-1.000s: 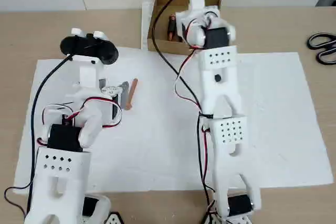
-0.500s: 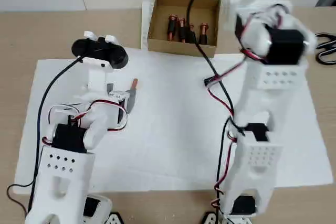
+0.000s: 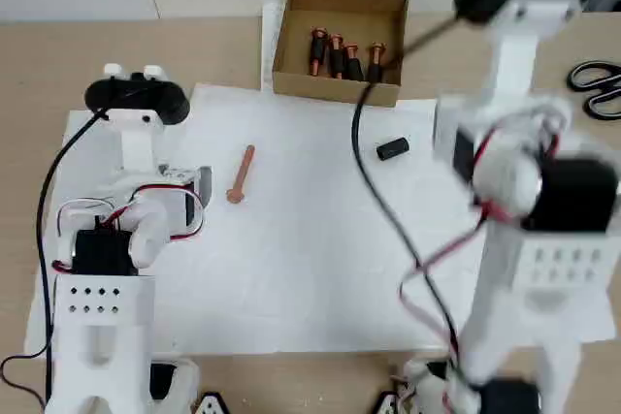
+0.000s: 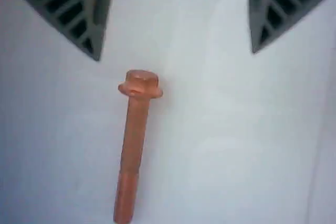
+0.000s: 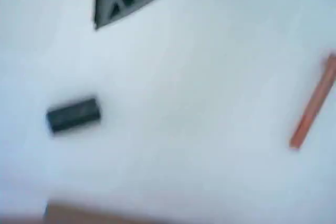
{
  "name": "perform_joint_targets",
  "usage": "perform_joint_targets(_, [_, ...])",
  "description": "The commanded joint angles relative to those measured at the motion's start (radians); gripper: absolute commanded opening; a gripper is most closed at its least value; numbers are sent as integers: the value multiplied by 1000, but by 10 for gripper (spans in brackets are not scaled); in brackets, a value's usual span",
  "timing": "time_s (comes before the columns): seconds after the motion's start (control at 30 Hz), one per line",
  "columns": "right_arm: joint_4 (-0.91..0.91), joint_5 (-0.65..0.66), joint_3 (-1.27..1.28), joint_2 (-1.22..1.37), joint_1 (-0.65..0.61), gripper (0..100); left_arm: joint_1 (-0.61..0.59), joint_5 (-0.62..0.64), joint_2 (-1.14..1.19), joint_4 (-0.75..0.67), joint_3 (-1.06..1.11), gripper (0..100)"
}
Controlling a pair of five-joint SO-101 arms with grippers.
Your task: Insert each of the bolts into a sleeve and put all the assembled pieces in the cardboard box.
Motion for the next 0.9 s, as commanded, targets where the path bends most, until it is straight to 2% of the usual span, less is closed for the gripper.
perform_joint_targets(0.0, [-96, -32, 348, -222, -10, 183, -3, -54, -11, 49, -10, 176])
perform_joint_targets(0.23, [-618, -40, 873, -381, -5, 183, -2, -100, -11, 87, -7, 176])
perform_joint_targets(0.37, [-843, -192, 1017, -349, -8, 183, 0, -101, -11, 87, -7, 176])
perform_joint_targets(0.57, [-972, -454, 1037, -163, -12, 183, -5, -104, -11, 87, -7, 176])
perform_joint_targets(0.67, [-1013, -578, 1037, -62, -12, 183, -8, -158, -11, 94, -7, 176])
perform_joint_targets(0.87, [-1199, -738, 1037, 116, -13, 185, -8, -207, -5, 167, -7, 176])
